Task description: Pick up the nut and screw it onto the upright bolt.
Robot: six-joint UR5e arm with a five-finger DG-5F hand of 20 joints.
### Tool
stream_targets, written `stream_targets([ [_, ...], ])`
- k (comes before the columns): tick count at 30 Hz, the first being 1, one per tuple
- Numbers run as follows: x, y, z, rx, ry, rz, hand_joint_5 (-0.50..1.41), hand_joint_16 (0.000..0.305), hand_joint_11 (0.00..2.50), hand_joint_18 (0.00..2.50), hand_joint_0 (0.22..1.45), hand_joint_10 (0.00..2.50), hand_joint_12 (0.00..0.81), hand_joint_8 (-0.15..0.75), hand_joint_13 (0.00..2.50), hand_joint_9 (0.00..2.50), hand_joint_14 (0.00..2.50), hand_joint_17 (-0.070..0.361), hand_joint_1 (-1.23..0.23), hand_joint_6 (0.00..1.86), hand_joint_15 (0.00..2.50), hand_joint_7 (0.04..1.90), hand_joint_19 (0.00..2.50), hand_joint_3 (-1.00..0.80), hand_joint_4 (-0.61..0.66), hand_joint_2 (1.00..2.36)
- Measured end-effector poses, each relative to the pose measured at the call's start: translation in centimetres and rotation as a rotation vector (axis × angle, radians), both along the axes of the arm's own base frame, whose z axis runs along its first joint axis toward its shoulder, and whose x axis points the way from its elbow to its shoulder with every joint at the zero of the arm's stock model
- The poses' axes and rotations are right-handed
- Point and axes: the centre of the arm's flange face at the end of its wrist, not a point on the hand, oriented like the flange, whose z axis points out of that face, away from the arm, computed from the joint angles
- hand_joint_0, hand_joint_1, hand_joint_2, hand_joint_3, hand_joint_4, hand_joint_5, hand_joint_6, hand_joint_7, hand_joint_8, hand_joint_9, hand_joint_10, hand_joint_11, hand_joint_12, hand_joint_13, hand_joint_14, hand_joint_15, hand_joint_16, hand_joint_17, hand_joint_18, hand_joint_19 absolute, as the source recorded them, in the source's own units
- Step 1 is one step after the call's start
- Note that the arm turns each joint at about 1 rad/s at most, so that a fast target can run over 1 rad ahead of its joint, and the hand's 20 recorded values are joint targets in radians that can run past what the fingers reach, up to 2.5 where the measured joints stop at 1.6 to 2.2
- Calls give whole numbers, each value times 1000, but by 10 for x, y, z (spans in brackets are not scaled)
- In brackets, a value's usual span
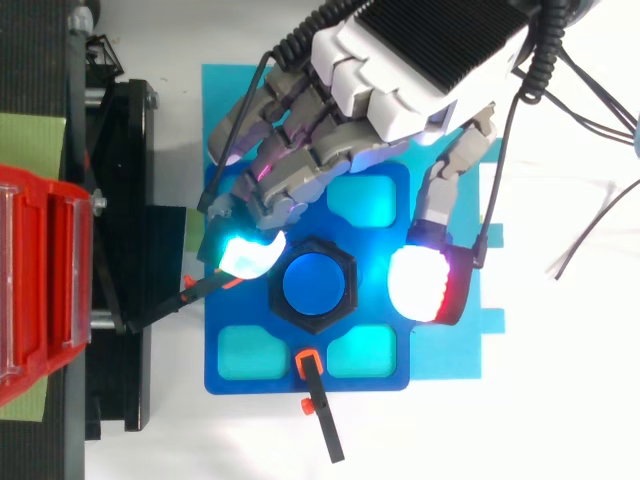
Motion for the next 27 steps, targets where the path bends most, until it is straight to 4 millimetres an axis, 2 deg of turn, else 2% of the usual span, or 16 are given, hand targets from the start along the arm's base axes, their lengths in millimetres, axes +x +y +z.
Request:
stream_targets([
  [15,-2,-4,-1,1,3,-5,-61,60,0,634,499,0,386,356,812,1024,0,136,-464,505,0,1201,0,-500,311,1000],
  [27,-4,-11,-2,-4,5,-5,2,60,0,703,506,0,379,359,864,1101,0,134,-469,502,2,1546,0,-500,251,1000],
])
